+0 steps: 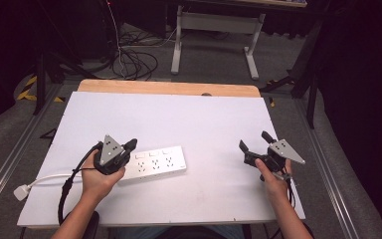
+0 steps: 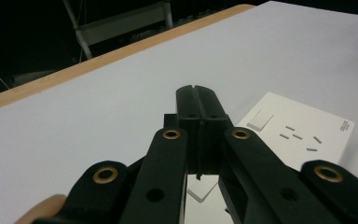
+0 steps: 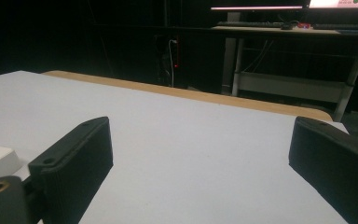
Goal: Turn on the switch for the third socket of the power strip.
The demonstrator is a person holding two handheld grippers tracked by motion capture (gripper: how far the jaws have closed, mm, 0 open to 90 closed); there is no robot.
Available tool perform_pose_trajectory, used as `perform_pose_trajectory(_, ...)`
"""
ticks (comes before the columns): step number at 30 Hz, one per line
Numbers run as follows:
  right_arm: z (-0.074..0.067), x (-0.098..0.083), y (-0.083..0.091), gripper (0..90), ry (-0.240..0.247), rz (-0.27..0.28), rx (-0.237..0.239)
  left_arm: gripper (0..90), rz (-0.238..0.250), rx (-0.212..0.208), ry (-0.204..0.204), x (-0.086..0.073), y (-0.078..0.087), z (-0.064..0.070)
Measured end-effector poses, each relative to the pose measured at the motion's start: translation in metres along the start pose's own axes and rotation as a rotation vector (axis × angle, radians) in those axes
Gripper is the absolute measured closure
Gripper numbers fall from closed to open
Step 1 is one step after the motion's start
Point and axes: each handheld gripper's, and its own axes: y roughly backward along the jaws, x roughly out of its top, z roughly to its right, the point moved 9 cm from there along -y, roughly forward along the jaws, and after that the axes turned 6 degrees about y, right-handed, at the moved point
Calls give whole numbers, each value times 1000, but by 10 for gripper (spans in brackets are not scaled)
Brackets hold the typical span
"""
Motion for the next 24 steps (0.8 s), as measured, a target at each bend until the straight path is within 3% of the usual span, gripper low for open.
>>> perform_pose_trajectory(8,0,0,0,69,0,1,-1,900,-26,-36,-32,4,-10,10)
perform_pose_trajectory(14,1,0,0,69,0,2,-1,900,-58,-64,-92,7,-23,22)
perform_pose_trajectory(24,1,1,1,69,-1,3,-2,900,-103,-98,-121,6,-38,34)
